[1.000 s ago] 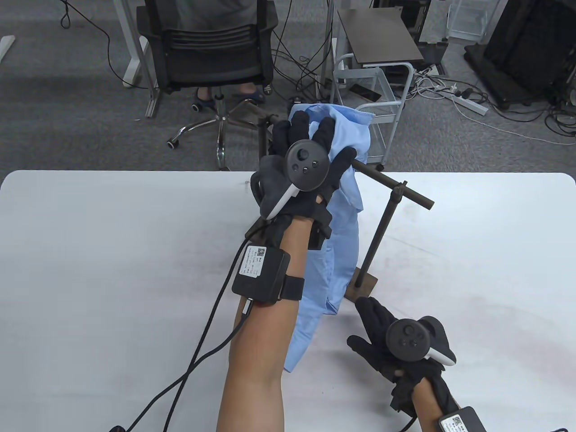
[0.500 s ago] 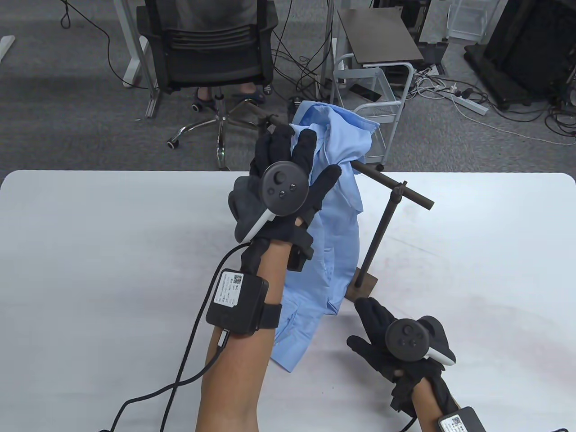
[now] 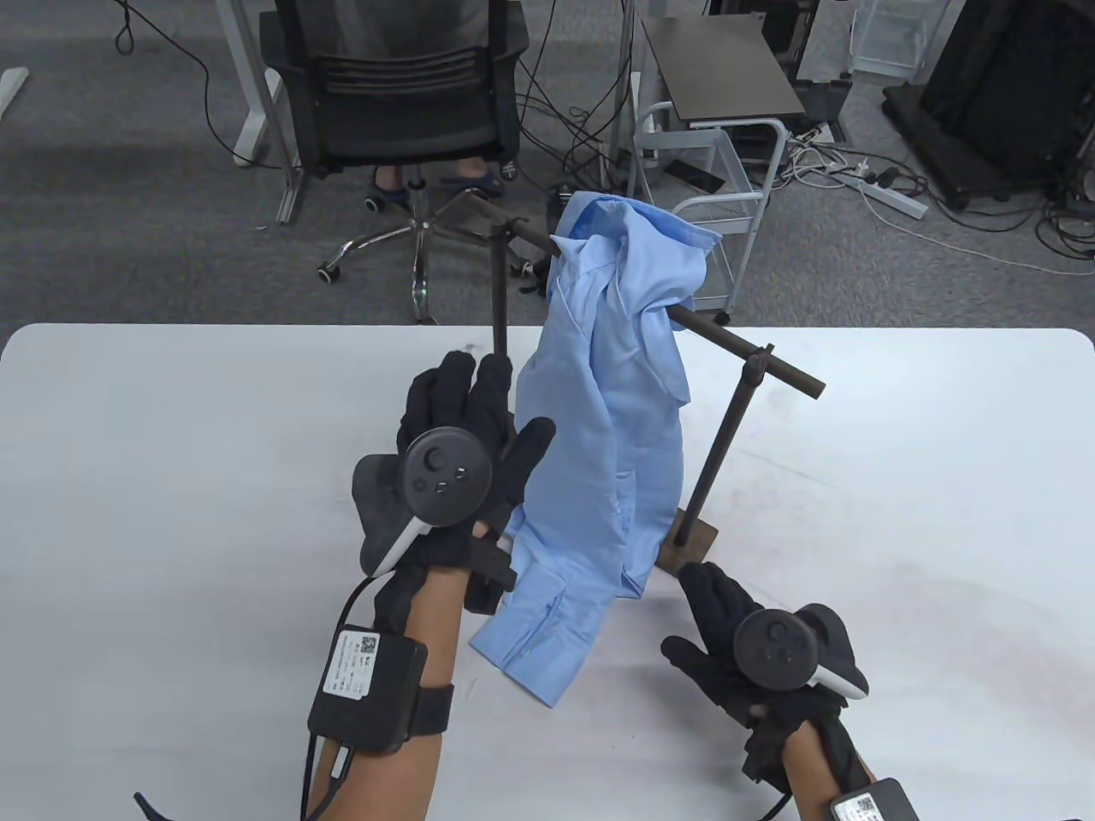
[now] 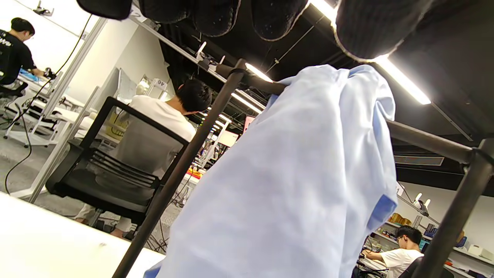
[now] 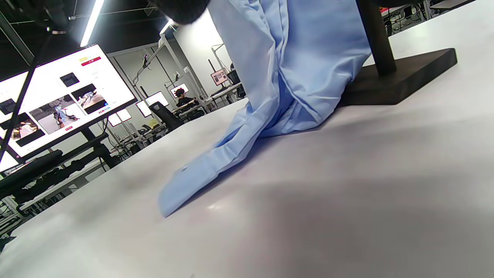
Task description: Hang long-sleeve shirt on desktop hanging rack
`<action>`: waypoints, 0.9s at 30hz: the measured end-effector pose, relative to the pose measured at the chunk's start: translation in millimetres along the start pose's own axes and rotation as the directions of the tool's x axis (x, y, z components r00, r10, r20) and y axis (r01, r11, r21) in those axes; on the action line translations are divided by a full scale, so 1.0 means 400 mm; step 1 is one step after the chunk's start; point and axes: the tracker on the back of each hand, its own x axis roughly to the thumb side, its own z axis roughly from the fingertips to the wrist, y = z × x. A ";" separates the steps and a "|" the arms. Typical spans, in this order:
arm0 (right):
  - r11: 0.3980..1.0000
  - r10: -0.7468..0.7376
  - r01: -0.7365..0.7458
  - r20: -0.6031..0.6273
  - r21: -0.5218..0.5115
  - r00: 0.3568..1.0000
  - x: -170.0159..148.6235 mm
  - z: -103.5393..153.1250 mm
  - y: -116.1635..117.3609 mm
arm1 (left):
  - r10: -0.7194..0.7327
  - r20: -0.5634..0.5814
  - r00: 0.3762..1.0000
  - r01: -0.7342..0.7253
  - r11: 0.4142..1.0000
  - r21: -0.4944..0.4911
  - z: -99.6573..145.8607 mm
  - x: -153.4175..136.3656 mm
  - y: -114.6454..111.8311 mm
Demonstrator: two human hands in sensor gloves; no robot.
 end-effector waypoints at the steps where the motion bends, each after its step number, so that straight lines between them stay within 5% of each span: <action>1: 1.000 0.000 0.000 -0.002 0.000 1.000 0.000 0.000 0.000 | 0.008 -0.006 1.000 -0.008 1.000 -0.008 0.014 -0.015 -0.007; 14: 1.000 0.000 0.000 -0.022 -0.011 1.000 -0.005 0.004 -0.002 | 0.053 -0.047 0.997 -0.057 0.995 -0.080 0.123 -0.151 -0.112; 27: 1.000 0.000 0.001 -0.068 0.022 0.998 -0.031 -0.010 0.015 | 0.031 -0.095 0.995 -0.048 0.982 -0.182 0.163 -0.275 -0.222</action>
